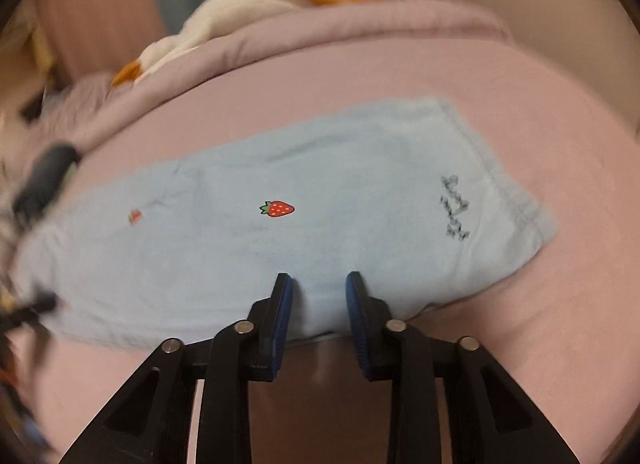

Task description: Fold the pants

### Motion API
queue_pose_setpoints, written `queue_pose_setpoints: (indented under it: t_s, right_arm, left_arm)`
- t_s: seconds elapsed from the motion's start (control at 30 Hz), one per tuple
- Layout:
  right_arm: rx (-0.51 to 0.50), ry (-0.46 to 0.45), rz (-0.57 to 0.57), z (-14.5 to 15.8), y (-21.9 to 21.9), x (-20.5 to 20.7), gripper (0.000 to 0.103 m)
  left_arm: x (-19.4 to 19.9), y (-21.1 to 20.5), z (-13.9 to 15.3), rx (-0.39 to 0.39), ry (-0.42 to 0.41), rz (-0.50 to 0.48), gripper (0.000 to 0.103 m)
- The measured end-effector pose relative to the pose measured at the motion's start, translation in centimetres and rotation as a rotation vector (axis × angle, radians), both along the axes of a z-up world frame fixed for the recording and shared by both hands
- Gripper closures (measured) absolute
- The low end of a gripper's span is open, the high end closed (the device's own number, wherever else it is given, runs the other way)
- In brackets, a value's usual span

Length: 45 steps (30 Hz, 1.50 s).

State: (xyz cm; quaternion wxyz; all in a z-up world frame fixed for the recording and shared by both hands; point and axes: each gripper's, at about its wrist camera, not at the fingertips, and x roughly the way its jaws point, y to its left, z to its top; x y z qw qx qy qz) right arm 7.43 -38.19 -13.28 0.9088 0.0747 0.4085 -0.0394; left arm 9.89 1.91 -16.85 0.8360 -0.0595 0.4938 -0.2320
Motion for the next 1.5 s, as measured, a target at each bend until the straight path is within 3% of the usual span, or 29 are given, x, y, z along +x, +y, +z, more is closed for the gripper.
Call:
queue_pose_setpoints:
  t_s: [0.1,0.2,0.33,0.47,0.5,0.6,0.63,0.67,0.73,0.77,0.8,0.87,0.9,1.03,1.17,1.23,1.27,1.33,1.4,1.43,1.5]
  right_arm:
    - [0.05,0.041,-0.012,1.2,-0.8,0.8,0.076]
    - [0.06,-0.033,0.137,2.9,2.4,0.4,0.076]
    - [0.126,-0.02,0.414,2.8,11.8,3.2,0.076]
    - [0.132,0.026,0.583,1.0,19.8,5.6,0.076]
    - [0.125,0.038,0.625,0.4,21.8,5.9,0.076]
    - [0.102,0.136,0.703,-1.8,24.9,5.3,0.076]
    - [0.034,0.11,0.714,-2.0,25.9,4.5,0.076]
    - [-0.011,0.099,0.733,-1.9,26.6,3.9,0.076]
    - [-0.03,0.123,0.767,-1.6,26.6,3.2,0.078]
    - [-0.005,0.151,0.784,-1.4,25.9,3.2,0.078]
    - [0.022,0.167,0.787,-1.3,25.2,3.1,0.078]
    - [0.097,0.187,0.764,-0.3,23.4,3.5,0.078]
    - [0.117,0.169,0.755,0.2,23.1,3.6,0.078]
    - [0.148,0.09,0.635,1.7,21.7,6.3,0.078]
    - [0.182,0.085,0.627,1.2,23.8,9.4,0.078]
    - [0.172,0.091,0.643,0.6,26.3,10.4,0.078]
    - [0.166,0.106,0.646,0.3,27.0,10.6,0.078]
    - [0.144,0.155,0.686,-0.9,29.3,10.8,0.078]
    - [0.085,0.195,0.706,-2.2,30.7,9.7,0.077]
    - [0.031,0.156,0.724,-2.2,31.2,8.5,0.075]
    - [-0.023,0.155,0.782,-2.2,31.7,6.4,0.075]
  left_arm:
    - [-0.8,2.6,0.4,-0.026,-0.007,0.024,0.082]
    - [-0.2,4.5,-0.1,-0.044,0.015,0.076,0.082]
    - [-0.3,5.1,0.2,-0.09,0.043,0.093,0.081]
    - [-0.3,5.3,3.2,-0.119,-0.015,0.061,0.076]
    - [0.2,5.5,4.3,-0.134,-0.052,0.063,0.071]
    - [1.9,6.4,5.4,-0.11,-0.122,0.114,0.041]
    - [2.7,6.6,5.0,-0.076,-0.129,0.131,0.042]
    - [3.8,6.7,4.0,0.006,-0.112,0.156,0.043]
    - [4.8,7.4,1.3,0.102,-0.002,0.191,0.053]
    - [4.6,8.1,0.1,0.086,0.026,0.198,0.054]
    - [3.8,8.9,0.1,0.043,-0.023,0.199,0.054]
    - [2.7,10.0,0.2,0.006,-0.037,0.212,0.06]
    - [2.1,10.8,0.4,-0.028,-0.04,0.233,0.065]
    - [1.8,13.2,1.6,-0.143,-0.032,0.324,0.066]
    - [3.2,12.9,3.3,-0.152,-0.082,0.327,0.065]
    - [4.7,12.3,2.5,-0.15,-0.055,0.313,0.064]
    - [5.7,12.1,1.3,-0.103,-0.004,0.336,0.066]
    - [5.7,12.6,0.3,-0.071,0.026,0.345,0.088]
    - [4.1,13.3,0.2,-0.055,0.009,0.314,0.092]
    - [3.3,13.6,0.2,-0.061,0.007,0.306,0.094]
    - [1.4,14.6,0.2,-0.064,0.006,0.31,0.088]
